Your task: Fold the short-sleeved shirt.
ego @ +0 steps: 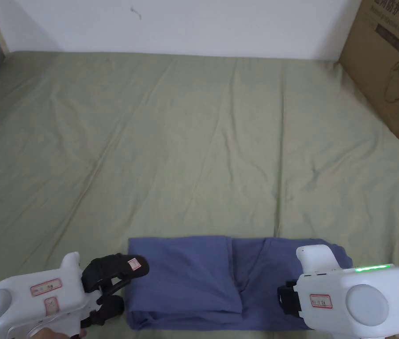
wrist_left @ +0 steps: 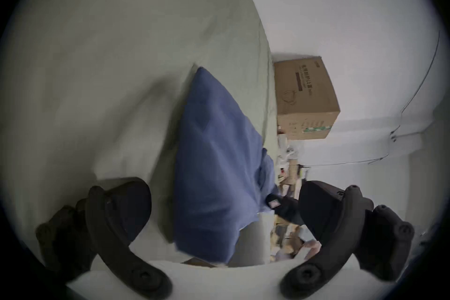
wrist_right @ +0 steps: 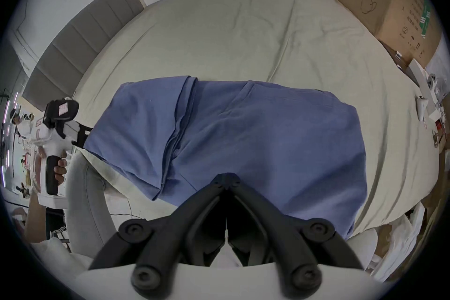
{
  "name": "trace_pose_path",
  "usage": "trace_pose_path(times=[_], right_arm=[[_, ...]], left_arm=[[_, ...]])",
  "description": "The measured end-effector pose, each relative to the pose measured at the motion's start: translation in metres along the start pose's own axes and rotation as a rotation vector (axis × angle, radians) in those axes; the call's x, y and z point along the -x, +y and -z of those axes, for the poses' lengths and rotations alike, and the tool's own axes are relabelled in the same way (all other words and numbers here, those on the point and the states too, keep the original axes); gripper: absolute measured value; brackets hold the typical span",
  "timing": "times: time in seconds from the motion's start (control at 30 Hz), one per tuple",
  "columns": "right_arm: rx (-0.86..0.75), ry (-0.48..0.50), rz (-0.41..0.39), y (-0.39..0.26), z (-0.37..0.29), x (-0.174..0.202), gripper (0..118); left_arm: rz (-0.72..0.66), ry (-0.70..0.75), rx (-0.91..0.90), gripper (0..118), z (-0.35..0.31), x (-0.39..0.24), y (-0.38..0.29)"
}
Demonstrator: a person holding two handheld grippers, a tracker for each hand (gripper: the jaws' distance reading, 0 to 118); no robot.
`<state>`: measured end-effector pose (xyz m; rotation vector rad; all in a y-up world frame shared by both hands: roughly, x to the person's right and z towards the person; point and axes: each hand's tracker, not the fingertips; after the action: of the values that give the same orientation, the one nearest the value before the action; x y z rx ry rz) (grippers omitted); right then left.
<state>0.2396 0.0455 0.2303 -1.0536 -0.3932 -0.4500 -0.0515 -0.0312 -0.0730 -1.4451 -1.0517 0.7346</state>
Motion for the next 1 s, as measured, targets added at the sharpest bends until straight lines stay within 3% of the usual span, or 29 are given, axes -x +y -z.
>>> trace_pose_path(times=[0.1,0.13,0.17,0.2,0.23,0.33,0.43,0.83,1.0], right_arm=[[0.006,-0.002,0.003,0.001,0.002,0.001,0],[0.008,0.001,0.002,0.0,0.002,0.002,0],[0.011,0.001,-0.002,0.0,0.002,0.003,0],[0.015,-0.001,-0.006,0.001,0.002,0.004,0],[0.019,-0.004,-0.01,0.001,0.002,0.006,0],[0.021,-0.007,-0.02,0.003,0.002,0.006,0],[0.023,-0.006,-0.023,0.006,0.002,0.006,0],[0.013,0.013,0.013,0.005,0.002,0.0,0],[0.005,0.02,0.009,0.005,0.001,0.001,0]], left_arm=[[-0.024,-0.035,0.019,118,0.015,-0.001,0.006],[-0.044,-0.035,0.006,112,0.016,-0.002,0.007],[-0.055,-0.032,0.018,58,0.02,-0.003,0.007],[-0.044,0.08,0.04,9,0.029,-0.001,0.007],[-0.058,0.16,0.032,9,0.032,0.001,0.005],[-0.09,0.016,0.026,9,0.02,0.02,0.014],[-0.011,0.08,0.036,9,0.002,0.013,0.013],[0.044,0.214,-0.099,9,-0.109,0.013,0.045],[0.081,0.254,-0.132,9,-0.112,-0.008,0.038]])
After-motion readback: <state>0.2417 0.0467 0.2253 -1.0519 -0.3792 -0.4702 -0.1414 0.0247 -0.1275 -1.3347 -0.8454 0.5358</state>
